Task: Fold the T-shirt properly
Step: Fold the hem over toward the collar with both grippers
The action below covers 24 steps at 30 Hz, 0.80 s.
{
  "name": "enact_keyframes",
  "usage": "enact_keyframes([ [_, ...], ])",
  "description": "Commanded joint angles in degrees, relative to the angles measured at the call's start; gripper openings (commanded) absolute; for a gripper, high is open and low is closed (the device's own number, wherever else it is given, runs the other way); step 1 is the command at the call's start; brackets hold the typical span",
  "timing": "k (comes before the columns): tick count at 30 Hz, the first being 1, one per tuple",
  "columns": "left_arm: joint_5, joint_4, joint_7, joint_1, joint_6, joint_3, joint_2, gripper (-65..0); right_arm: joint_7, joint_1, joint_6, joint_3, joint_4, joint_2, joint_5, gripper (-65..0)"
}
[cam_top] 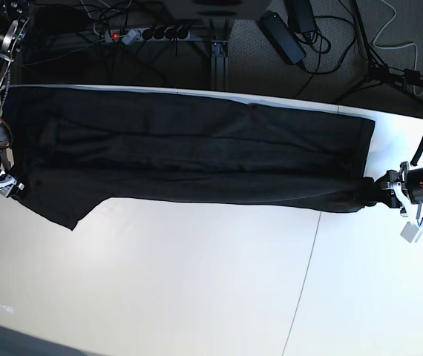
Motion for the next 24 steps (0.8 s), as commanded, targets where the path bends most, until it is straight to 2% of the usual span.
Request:
enact_keyframes([
  [1, -1.8, 0.8, -0.4, -1.2, -1.1, -0.5, -1.4, -65.0, 0.9, 1.1, 3.0, 0.4, 0.8, 0.4, 0.9, -29.9],
  [7, -2.3, 0.8, -0.4, -1.2, -1.1, -0.5, -1.4, -65.0, 1.0, 1.1, 3.0, 0.4, 0.8, -3.5, 0.8, -30.1],
  [18, -2.3, 0.8, -0.2, -1.2, -1.1, -0.5, -1.4, -65.0, 0.1, 5.2, 3.1, 0.4, 0.8, -3.2, 0.0, -30.5],
  [21, -2.3, 0.8, -0.2, -1.2, -1.1, -0.5, -1.4, -65.0, -0.2, 6.6, 3.1, 0.4, 0.8, -3.2, -1.0, -38.2],
  [24, -2.3, 0.8, -0.2, -1.2, -1.1, -0.5, -1.4, -65.0, 0.0, 7.5, 3.1, 0.4, 0.8, -3.2, -2.5, -52.1],
])
